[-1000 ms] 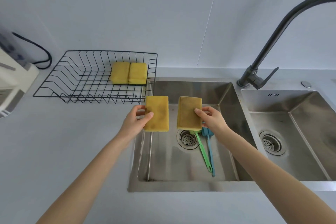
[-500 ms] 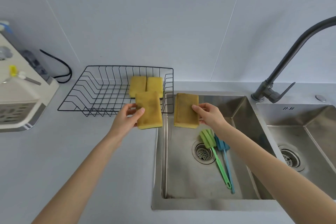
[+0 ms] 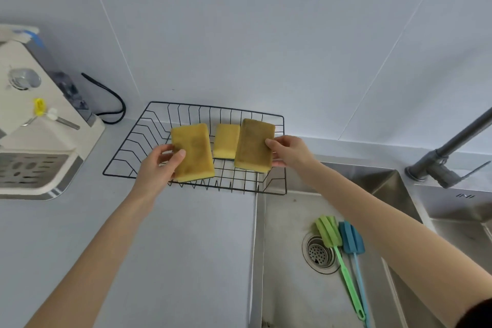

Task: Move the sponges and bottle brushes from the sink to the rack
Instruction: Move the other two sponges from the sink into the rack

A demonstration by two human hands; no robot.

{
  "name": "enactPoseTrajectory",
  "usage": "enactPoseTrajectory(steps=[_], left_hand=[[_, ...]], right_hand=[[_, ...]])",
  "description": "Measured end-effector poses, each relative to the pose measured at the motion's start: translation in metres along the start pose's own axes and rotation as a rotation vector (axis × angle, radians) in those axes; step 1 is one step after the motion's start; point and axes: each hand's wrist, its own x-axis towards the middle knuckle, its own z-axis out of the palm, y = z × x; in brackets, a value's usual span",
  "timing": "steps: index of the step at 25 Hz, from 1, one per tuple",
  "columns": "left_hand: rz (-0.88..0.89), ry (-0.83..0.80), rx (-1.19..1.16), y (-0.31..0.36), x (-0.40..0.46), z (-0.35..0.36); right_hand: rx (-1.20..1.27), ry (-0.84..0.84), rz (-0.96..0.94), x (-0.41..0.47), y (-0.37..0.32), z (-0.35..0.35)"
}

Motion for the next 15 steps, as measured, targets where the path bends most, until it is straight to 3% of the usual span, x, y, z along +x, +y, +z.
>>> enactPoseTrajectory(steps=[15], left_hand=[[-0.045,0.146,0.007,-0.013,0.081,-0.035]], right_hand=[[-0.319,-0.121,0.092,0.132,-0.042,0.12]])
